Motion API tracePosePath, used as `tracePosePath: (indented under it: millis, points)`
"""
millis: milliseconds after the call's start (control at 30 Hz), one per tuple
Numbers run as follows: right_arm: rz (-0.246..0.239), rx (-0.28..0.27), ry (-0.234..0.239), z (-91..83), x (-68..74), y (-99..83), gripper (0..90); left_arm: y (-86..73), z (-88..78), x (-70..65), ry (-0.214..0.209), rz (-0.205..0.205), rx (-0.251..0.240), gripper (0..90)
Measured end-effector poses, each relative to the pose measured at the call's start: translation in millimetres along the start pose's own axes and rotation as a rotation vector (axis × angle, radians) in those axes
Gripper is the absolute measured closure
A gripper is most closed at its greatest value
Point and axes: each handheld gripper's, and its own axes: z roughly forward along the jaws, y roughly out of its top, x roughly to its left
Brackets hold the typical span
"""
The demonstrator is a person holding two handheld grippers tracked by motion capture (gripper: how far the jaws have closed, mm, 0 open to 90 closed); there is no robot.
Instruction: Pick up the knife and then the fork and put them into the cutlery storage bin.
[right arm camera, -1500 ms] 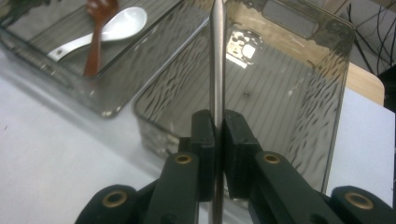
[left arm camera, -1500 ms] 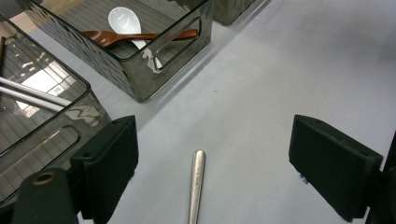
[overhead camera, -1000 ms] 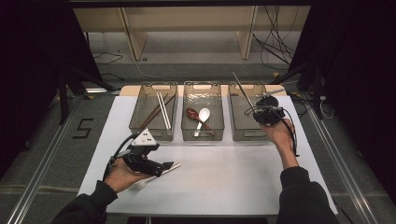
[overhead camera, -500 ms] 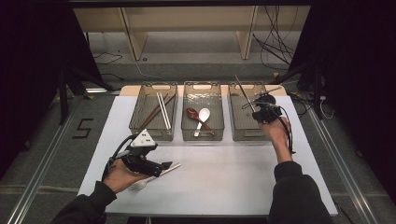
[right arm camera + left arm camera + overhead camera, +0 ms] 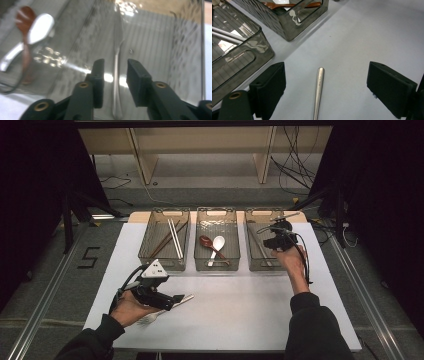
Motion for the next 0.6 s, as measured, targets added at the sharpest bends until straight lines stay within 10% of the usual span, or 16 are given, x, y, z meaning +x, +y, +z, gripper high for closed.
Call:
tracePosePath:
  millis: [600]
  points:
    - [-0.179,-0.103,0.140,-50.8,35.7,-28.9,35.4,-4.4,7.8,7.7,0.012,-0.008,0.083,15.4]
